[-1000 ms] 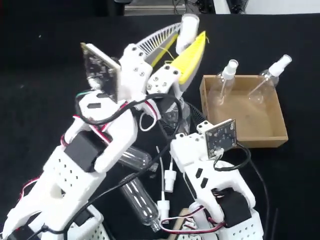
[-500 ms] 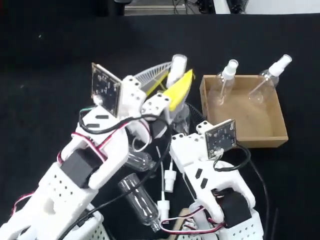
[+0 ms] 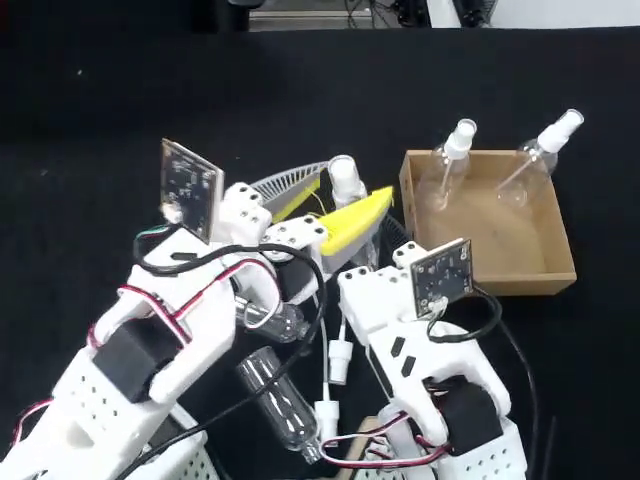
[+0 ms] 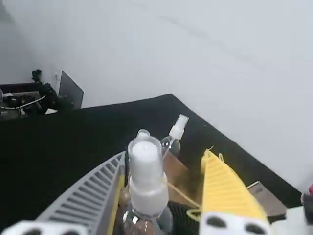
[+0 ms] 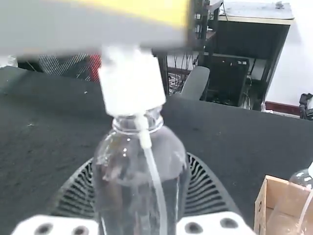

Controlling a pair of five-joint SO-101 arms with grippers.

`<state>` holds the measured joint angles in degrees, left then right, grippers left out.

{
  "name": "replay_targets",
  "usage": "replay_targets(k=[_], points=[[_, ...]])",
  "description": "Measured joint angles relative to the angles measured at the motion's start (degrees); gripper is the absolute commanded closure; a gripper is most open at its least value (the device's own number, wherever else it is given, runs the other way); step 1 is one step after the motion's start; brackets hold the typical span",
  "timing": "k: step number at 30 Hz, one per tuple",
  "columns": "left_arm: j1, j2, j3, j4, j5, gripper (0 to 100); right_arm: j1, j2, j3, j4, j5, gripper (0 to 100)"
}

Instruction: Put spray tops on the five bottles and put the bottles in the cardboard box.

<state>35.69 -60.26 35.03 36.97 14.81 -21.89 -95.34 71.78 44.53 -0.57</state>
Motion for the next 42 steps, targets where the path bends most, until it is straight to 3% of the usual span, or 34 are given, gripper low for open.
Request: replay_targets(k=[13,23,27,31,36,39,42], points=[[-11.08,3.43,-8.88,0.44,0.53,77,0.09,0.00,0.00,0.00,0.00,98.8],[-6.24,8.88,-10.64,5.45,0.70,77,0.18,0.00,0.09,0.00,-0.09,98.8],[-8.35,9.14,-15.30,5.80,0.62,77,0.18,0.00,0.09,0.00,0.00,98.8],[-10.90,9.14,-21.19,7.47,0.62,77,7.47,0.00,0.09,0.00,0.00,98.7],[-16.88,8.97,-28.04,20.31,0.62,77,22.86,0.00,-3.34,3.87,0.00,98.7],[-23.47,9.23,-27.52,28.92,-2.20,77,33.58,0.00,-8.62,8.18,2.64,98.7],[-29.10,9.32,-21.89,30.77,-7.56,77,43.69,-0.70,-12.48,9.32,6.77,98.7]])
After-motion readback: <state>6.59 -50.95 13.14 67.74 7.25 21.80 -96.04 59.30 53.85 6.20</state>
